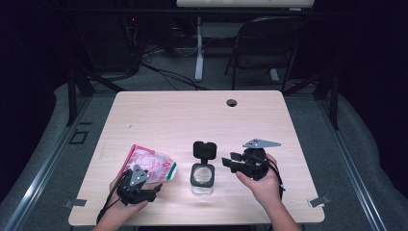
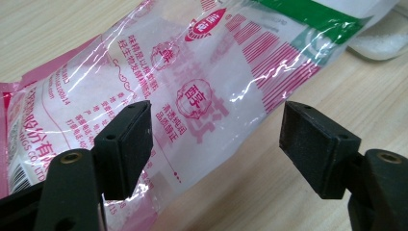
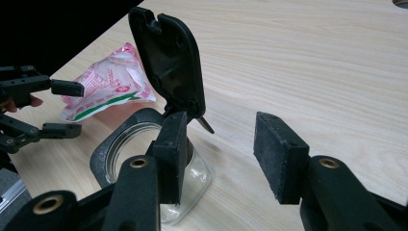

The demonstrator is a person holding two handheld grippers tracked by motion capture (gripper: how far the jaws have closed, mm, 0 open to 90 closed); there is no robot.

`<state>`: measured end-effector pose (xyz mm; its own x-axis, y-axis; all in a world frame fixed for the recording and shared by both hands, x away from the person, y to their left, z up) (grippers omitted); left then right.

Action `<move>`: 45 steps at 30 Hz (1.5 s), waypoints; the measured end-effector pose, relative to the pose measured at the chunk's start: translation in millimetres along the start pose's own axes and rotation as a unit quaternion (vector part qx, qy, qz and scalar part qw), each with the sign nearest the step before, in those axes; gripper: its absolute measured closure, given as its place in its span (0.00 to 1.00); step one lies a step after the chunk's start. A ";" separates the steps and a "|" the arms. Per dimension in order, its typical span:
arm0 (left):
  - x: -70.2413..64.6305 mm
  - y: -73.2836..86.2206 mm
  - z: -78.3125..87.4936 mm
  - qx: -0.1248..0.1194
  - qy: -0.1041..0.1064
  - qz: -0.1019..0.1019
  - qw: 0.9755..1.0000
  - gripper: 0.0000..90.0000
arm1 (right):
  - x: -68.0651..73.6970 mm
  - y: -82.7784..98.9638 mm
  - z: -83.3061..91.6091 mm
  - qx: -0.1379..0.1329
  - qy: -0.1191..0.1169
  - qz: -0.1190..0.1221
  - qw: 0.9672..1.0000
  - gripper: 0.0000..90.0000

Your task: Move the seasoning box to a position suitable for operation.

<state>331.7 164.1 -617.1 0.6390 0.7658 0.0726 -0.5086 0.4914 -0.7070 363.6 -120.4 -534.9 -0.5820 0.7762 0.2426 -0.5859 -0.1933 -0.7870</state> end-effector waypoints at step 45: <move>26.8 -0.7 -15.8 -0.010 -0.013 0.027 0.999 0.91 | -8.0 0.6 -0.1 -0.003 -0.001 -0.012 1.000 0.64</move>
<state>358.3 177.7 -625.7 0.5957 0.8016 0.0515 -0.5299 0.4403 -0.7248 368.0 -126.7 -537.4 -0.5696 0.7789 0.2625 -0.5955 -0.1709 -0.7849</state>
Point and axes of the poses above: each handheld gripper's, and its own axes: z roughly backward along the jaws, y roughly out of its underside, x roughly to its left, the point moved 9 cm from there along -z, roughly forward along the jaws, and after that the axes turned 2 degrees about z, right-handed, at the moved point
